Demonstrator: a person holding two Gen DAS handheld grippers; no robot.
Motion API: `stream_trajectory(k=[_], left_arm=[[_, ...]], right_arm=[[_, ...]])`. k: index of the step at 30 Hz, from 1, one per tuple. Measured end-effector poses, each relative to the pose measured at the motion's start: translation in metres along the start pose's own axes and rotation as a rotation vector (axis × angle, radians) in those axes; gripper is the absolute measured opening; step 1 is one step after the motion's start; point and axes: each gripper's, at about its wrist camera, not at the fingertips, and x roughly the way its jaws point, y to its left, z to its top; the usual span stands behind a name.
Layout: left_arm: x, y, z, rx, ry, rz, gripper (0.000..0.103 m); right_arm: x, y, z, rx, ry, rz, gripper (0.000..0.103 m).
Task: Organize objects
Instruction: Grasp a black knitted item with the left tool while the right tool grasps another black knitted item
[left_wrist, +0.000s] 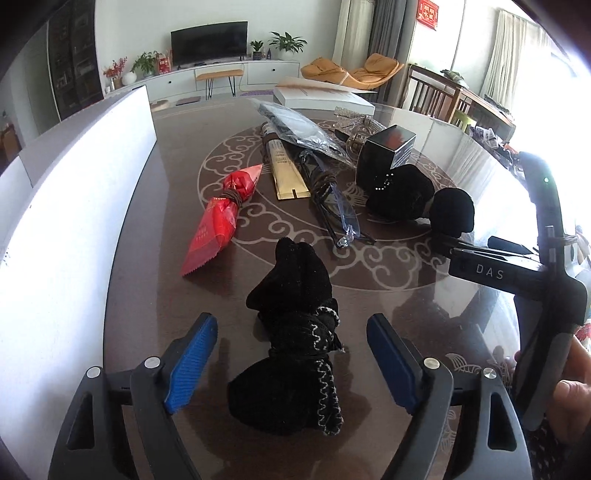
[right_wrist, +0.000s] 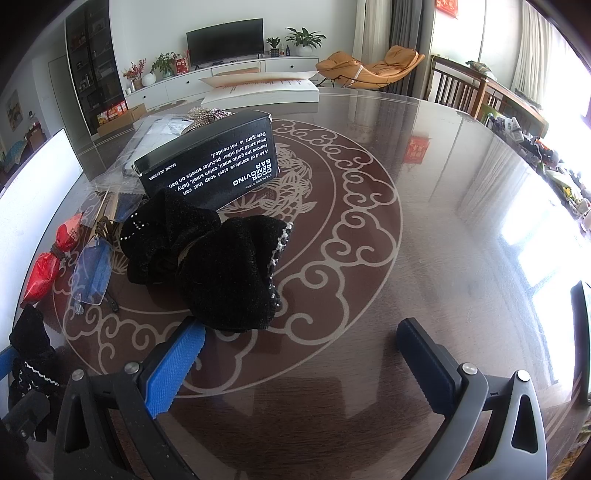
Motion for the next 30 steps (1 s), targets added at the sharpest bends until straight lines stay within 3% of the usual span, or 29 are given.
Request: stream_trajectory(k=[4,8,10,13,15,20,26,28,30], left_arm=[[0.020,0.000,0.002,0.014,0.027,0.005,0.081],[0.025,-0.003,-0.004,0.037,-0.019,0.053,0.081],[0.028,-0.004,-0.002,0.039,-0.014,0.053,0.085],[0.034,-0.008,0.000,0.064,0.018,0.042,0.103],[0.033,-0.008,0.002,0.060,0.021,0.038,0.103],[0.032,-0.008,0.002,0.060,0.020,0.038,0.103],[0.031,-0.009,0.001,0.054,0.019,0.045,0.103],[0.031,-0.009,0.001,0.054,0.019,0.044,0.103],[0.031,-0.009,0.001,0.054,0.018,0.044,0.103]], right_arm=[[0.000,0.000,0.000,0.000,0.000,0.000,0.103],[-0.001,0.000,-0.002,0.000,0.000,0.000,0.103],[0.000,0.000,-0.001,0.000,0.000,0.000,0.103],[-0.001,-0.001,-0.002,0.000,0.000,0.000,0.103],[0.000,-0.001,-0.001,0.000,-0.001,0.006,0.103],[-0.009,-0.001,-0.001,-0.144,0.063,0.149,0.103],[-0.035,0.030,0.045,-0.380,-0.017,0.222,0.103],[-0.018,0.049,0.058,-0.449,0.046,0.247,0.103],[0.004,0.065,0.061,-0.502,0.109,0.208,0.101]])
